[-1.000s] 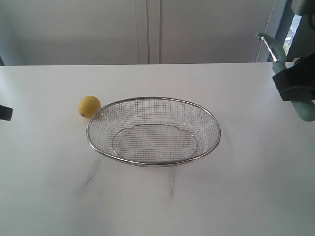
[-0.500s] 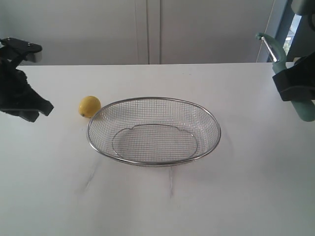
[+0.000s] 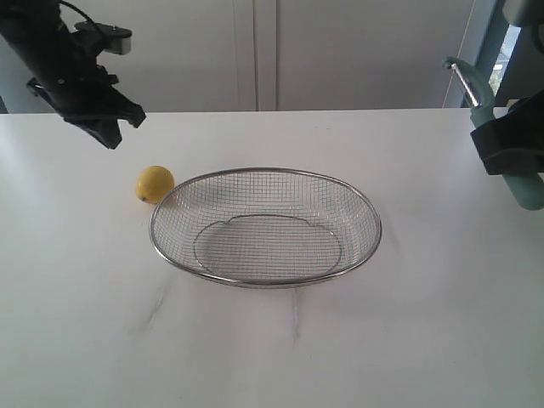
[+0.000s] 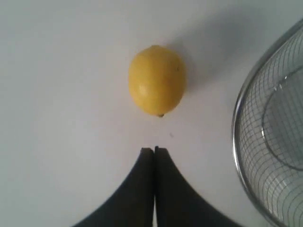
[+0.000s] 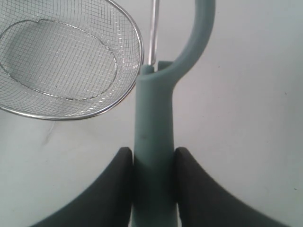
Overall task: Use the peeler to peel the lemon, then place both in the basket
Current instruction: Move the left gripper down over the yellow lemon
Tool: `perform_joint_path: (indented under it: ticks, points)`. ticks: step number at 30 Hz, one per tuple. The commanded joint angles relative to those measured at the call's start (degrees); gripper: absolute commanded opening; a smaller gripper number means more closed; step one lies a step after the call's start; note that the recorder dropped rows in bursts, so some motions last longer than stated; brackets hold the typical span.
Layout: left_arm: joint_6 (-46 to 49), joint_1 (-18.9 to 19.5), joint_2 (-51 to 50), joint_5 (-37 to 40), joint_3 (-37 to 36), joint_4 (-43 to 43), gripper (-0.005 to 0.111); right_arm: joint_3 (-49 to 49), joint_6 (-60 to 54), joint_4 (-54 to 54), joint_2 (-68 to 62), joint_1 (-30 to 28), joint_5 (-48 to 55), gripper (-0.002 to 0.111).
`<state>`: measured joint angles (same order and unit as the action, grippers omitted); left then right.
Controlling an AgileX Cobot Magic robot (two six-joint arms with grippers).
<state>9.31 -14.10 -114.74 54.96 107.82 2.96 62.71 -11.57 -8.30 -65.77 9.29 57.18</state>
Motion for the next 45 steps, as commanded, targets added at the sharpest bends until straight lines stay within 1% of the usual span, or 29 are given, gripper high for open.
perform_joint_path:
  ticks: [1, 5, 7, 14, 15, 19, 23, 24, 26, 27, 32, 45]
  points:
    - [1.46, -0.59, -6.87, 4.27, 9.32, 6.13, 0.000, 0.04, -0.15, -0.05, 0.47, -0.09, -0.27, 0.000]
    - [0.99, -0.68, -8.32, -1.45, 9.94, 7.39, 0.000, 0.04, -0.15, -0.05, 0.47, -0.09, -0.27, 0.000]
    - [0.99, -0.68, -8.72, -2.64, 9.94, 7.39, 0.000, 0.04, -0.15, -0.05, 0.47, -0.09, -0.27, 0.000]
    - [0.64, -0.68, -8.85, -3.04, 9.94, 7.26, 0.000, 0.04, -0.15, -0.05, 0.47, -0.09, -0.27, 0.000]
    - [0.77, -0.68, -8.85, -3.04, 9.94, 7.03, 0.003, 0.04, -0.15, -0.05, 0.47, -0.09, -0.27, 0.000]
    - [2.24, -0.68, -8.85, -2.90, 9.94, 6.57, 0.029, 0.04, -0.15, -0.05, 0.47, -0.09, -0.27, 0.000]
    - [2.24, -0.68, -8.85, -3.58, 9.94, 6.57, 0.063, 0.04, -0.15, -0.05, 0.47, -0.09, -0.27, 0.000]
    - [2.24, -0.68, -8.85, -3.81, 9.94, 6.57, 0.070, 0.04, -0.15, -0.05, 0.47, -0.09, -0.27, 0.000]
    - [2.24, -0.68, -8.85, -4.09, 9.94, 6.57, 0.077, 0.04, -0.15, -0.05, 0.47, -0.09, -0.27, 0.000]
    - [2.24, -0.68, -8.85, -4.22, 9.94, 6.57, 0.079, 0.04, -0.15, -0.05, 0.47, -0.09, -0.27, 0.000]
    - [2.13, -0.68, -9.25, -4.35, 9.94, 6.57, 0.079, 0.04, -0.15, -0.05, 0.47, -0.09, -0.27, 0.000]
    - [2.13, -0.68, -14.59, -4.11, 9.83, 6.34, 0.079, 0.04, -0.15, -0.05, 0.47, -0.09, -0.27, 0.000]
